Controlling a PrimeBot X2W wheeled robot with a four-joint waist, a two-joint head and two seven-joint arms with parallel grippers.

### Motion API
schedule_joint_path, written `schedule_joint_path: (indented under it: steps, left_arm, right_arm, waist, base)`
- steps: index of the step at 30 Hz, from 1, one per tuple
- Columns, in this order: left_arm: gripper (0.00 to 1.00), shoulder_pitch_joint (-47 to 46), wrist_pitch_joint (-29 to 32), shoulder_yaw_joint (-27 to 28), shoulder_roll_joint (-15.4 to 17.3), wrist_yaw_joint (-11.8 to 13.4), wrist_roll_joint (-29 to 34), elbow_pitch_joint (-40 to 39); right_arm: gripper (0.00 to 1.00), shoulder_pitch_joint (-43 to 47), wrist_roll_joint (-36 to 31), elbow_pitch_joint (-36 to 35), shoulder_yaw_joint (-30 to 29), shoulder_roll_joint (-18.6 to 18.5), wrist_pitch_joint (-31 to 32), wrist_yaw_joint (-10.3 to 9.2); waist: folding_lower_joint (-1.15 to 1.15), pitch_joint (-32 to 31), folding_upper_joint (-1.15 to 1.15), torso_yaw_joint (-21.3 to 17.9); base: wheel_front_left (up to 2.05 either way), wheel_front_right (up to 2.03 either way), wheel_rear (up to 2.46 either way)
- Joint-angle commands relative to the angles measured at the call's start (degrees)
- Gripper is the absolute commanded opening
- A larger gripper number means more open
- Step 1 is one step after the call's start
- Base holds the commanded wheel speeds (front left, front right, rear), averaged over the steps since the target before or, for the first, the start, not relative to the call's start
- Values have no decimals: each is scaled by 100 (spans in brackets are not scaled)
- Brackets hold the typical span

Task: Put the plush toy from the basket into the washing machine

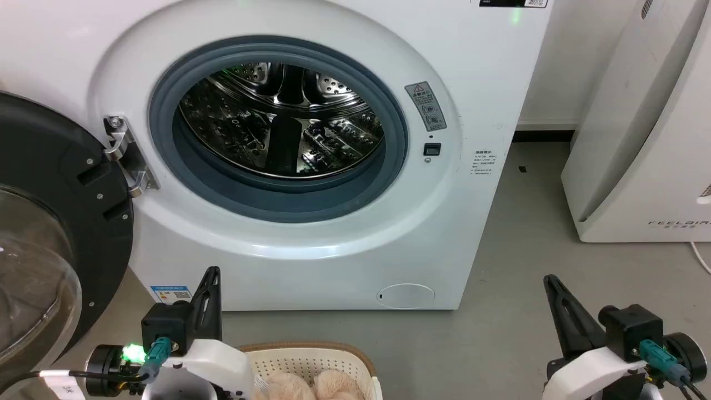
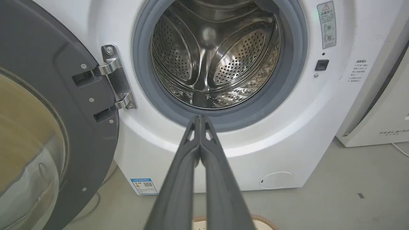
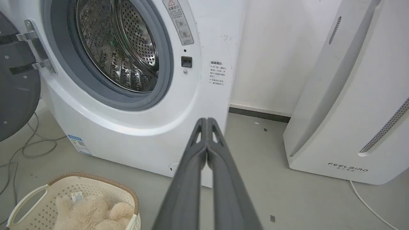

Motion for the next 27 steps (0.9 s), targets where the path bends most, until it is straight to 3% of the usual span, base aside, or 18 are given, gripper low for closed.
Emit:
schedule_joint_path:
  steps: [1, 15, 16, 27]
  left_arm:
    - [0, 80, 2, 14, 5, -31, 15, -24]
    - [0, 80, 2, 14, 5, -31, 15, -24]
    - [100, 0, -1, 0, 0, 1, -1, 1]
    - [100, -43, -107, -70, 0, 91, -69, 57]
  right_arm:
    - [0, -82, -44, 14, -2, -3, 9, -4]
    - [0, -82, -44, 14, -2, -3, 9, -4]
    - [100, 0, 2, -1, -1, 0, -2, 0]
    - [100, -4, 213, -58, -61, 0, -106, 1]
  waist:
    - [0, 0, 0, 0]
    - [0, 0, 0, 0]
    - [0, 0, 0, 0]
    - [0, 26, 0, -3]
  base:
    - [0, 0, 0]
    - [0, 0, 0]
    - [0, 0, 0]
    - [0, 0, 0]
